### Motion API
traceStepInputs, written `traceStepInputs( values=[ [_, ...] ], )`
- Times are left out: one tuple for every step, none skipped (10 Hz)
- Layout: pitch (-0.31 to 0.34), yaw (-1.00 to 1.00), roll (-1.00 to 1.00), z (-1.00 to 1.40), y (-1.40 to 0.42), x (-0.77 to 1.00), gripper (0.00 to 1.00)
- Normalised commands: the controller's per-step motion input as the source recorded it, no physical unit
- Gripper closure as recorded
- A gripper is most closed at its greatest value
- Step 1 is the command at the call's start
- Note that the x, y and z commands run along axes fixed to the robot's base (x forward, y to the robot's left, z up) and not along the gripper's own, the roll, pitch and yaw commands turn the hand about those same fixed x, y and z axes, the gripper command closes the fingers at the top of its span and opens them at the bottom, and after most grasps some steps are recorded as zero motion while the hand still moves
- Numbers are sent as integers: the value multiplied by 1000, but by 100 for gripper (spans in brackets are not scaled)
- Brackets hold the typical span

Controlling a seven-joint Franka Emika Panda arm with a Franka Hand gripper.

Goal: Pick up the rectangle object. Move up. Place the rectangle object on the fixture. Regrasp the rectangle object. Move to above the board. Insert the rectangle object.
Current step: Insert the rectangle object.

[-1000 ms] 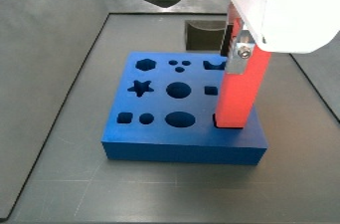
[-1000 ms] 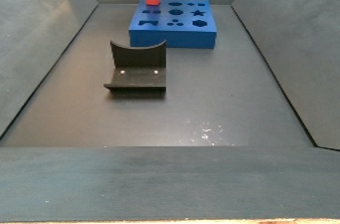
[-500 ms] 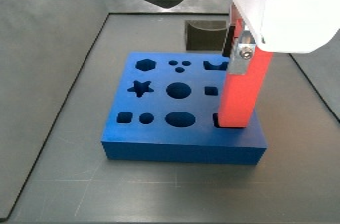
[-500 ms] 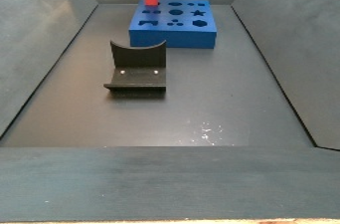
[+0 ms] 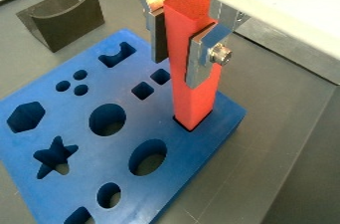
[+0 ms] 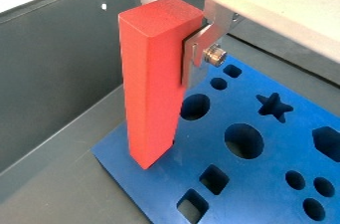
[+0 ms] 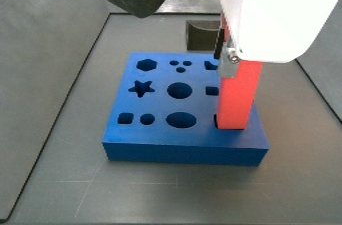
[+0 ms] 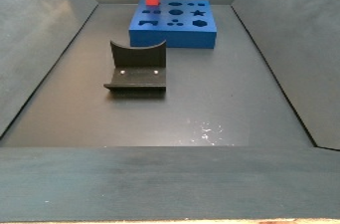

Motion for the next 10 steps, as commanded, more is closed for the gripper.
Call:
traceStepInputs(
  values=[
    [94,0,266,31,-14,-51,100],
    [94,0,263,29,-57,0,100],
    [31,0,111,0,-43,6,100],
    [0,0,46,0,0,0,100],
    [0,0,34,0,-9,0,100],
    [0,0,109,-9,-80,0,100],
    [9,0,160,-103,-143,0,100],
    [83,0,251,-246,-209,83,100],
    [174,0,317,-326,-203,154,100],
    [280,0,417,-380,-163,220,100]
  ],
)
